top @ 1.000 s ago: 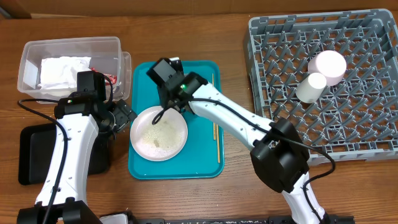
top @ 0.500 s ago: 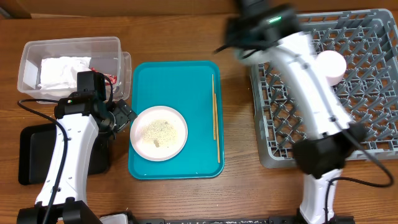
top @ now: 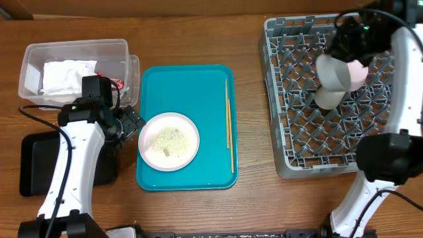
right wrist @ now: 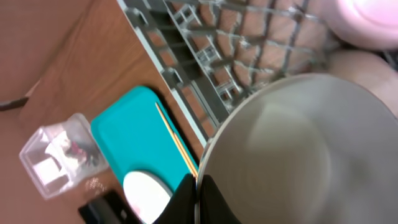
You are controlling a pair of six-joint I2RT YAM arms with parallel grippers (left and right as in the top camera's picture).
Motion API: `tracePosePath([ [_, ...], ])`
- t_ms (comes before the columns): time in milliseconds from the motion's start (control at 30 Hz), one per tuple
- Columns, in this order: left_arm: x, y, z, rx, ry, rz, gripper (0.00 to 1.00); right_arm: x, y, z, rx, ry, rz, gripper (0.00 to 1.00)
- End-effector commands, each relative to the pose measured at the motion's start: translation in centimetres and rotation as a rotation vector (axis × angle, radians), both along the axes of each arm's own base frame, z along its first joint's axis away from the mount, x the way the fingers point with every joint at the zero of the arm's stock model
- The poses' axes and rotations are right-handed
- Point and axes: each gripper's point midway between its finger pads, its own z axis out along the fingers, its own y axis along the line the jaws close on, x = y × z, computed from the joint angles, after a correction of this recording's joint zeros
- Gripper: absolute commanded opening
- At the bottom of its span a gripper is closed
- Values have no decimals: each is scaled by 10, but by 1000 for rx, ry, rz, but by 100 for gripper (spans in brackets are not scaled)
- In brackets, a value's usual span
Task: Sort waste into correct bins and load items into the dishwasher
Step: 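Carry the grey bowl right and lower it into the rack beside the cup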
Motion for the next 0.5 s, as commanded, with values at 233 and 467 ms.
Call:
tracePosePath([
  [233, -1, 1, 1, -4, -1, 17, 100, -34, -36, 70, -8, -215, 2, 4],
  [467, -1, 1, 1, -4, -1, 17, 100, -40, -18, 56, 262, -241, 128, 4],
])
